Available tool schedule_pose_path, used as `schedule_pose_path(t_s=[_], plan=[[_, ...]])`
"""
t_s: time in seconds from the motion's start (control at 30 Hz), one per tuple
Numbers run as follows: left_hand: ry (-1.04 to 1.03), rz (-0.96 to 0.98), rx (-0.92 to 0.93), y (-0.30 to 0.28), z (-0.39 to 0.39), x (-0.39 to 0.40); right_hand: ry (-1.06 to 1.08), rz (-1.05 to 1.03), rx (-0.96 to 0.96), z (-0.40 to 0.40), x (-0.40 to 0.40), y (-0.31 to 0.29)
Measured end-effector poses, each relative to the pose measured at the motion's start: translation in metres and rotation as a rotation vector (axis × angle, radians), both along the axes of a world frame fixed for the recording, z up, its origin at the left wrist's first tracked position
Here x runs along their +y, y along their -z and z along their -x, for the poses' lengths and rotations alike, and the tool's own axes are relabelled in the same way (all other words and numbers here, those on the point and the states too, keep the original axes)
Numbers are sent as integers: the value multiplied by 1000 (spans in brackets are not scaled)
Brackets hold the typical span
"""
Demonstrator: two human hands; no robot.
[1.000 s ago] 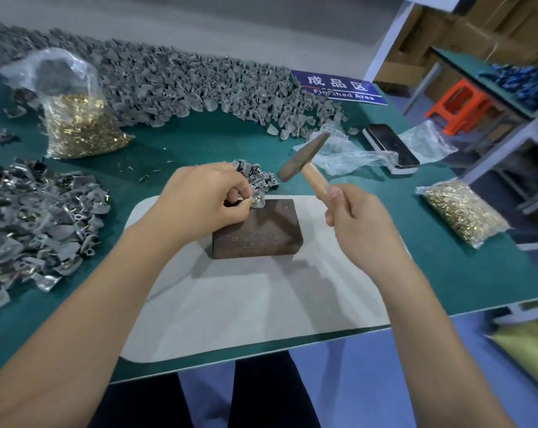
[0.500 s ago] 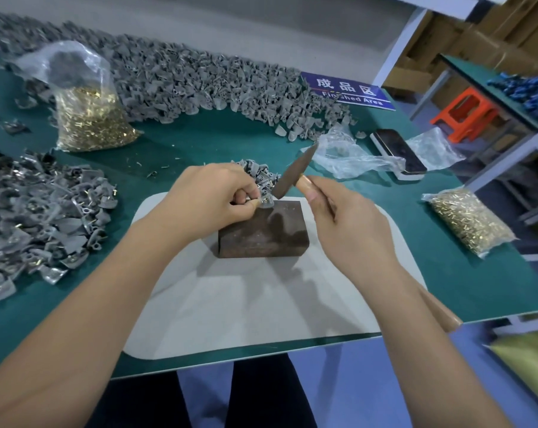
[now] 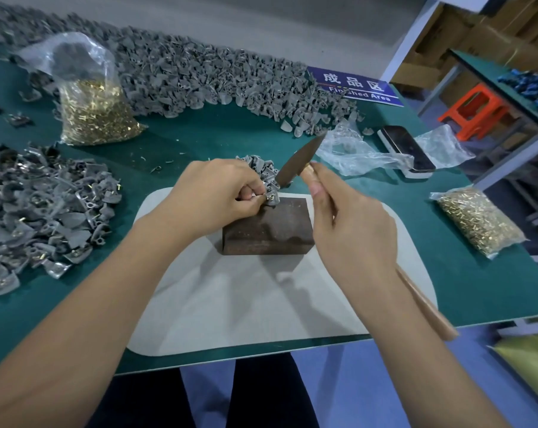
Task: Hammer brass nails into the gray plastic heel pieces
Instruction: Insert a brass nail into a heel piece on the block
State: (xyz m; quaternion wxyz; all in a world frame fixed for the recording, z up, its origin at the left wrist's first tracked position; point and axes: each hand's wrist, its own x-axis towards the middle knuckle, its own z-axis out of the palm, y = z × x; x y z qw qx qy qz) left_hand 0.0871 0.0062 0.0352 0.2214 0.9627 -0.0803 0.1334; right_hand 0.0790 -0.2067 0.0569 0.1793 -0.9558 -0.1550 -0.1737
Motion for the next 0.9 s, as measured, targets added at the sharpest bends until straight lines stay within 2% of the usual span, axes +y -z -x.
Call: schedule_pose_path(t_s=[0.17, 0.3, 0.43, 0.53, 0.67, 0.8, 0.9], plan=[[6, -3, -11, 0, 1, 0, -47, 59, 33, 5, 4, 1], [16, -7, -2, 0, 0, 1, -25, -41, -35, 9, 4, -1], [34, 12, -5, 1, 0, 2, 0, 101, 57, 3, 3, -4], [50, 33, 0, 2, -1, 3, 7, 21, 1, 5, 5, -5], [65, 92, 13, 4, -2, 5, -23, 91, 48, 4, 4, -3], [77, 142, 28, 5, -4, 6, -10, -30, -30, 8, 5, -2], [73, 153, 28, 6, -5, 6, -31, 54, 33, 8, 4, -2]])
